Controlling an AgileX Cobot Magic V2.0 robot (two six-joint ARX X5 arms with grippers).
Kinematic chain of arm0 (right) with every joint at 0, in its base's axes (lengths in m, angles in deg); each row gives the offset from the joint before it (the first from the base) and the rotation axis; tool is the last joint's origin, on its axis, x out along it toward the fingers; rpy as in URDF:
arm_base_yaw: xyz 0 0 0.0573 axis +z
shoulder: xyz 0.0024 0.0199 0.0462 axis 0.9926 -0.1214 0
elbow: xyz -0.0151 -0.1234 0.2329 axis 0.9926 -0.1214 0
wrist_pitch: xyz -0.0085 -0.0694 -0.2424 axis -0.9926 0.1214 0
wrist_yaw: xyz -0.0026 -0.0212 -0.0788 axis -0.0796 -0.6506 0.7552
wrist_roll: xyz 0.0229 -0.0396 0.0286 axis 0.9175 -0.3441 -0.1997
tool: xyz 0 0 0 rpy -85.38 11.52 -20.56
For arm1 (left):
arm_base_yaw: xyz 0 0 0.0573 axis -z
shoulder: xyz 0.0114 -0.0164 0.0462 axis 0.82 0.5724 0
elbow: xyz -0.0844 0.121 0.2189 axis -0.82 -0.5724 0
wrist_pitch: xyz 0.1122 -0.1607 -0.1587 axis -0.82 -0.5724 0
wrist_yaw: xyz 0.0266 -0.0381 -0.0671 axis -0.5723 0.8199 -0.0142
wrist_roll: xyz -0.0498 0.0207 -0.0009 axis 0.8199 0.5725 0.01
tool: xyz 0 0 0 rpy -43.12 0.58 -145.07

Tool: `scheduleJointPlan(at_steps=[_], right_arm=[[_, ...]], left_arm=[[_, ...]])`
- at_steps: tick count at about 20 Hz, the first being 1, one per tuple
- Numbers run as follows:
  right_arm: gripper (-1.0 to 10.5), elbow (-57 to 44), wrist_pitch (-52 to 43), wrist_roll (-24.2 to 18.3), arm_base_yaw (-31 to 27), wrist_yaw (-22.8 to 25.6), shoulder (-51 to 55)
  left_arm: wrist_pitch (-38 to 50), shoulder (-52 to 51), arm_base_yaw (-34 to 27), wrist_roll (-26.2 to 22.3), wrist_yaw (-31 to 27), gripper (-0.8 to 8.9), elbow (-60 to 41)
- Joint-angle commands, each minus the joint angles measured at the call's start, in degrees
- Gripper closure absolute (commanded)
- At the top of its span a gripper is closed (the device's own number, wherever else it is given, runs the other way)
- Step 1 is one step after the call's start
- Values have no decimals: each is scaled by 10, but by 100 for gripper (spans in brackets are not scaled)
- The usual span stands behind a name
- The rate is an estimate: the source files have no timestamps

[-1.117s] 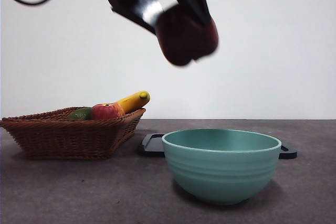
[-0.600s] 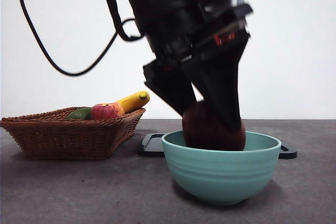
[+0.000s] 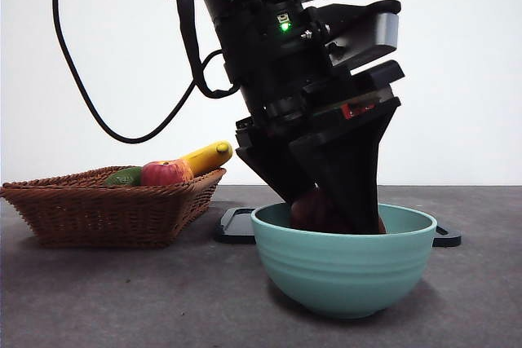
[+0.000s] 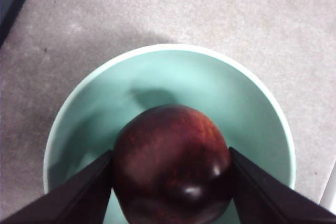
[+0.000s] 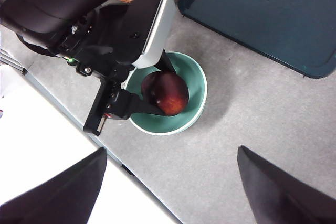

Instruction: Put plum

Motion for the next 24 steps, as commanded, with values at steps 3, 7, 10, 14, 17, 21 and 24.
scheduleJointPlan(at_steps=[3, 7, 10, 14, 17, 21, 24], right_arm=[[548, 10, -3, 6, 2, 0, -4], [548, 10, -3, 6, 2, 0, -4], [548, 10, -1, 6, 2, 0, -4], [548, 10, -1, 6, 3, 0, -4], [548, 10, -1, 6, 3, 0, -4], [548, 10, -1, 6, 2, 0, -4], [548, 10, -1, 6, 2, 0, -5]], left_arm=[[6, 14, 7, -7, 0, 477, 10], [6, 14, 7, -6, 0, 469, 10], [6, 14, 7, -6, 0, 469, 10], [2, 14, 7, -6, 0, 462, 10], [2, 14, 7, -4, 0, 402, 10], [2, 13, 7, 0, 0, 404, 10], [2, 2, 6, 3, 0, 404, 13]])
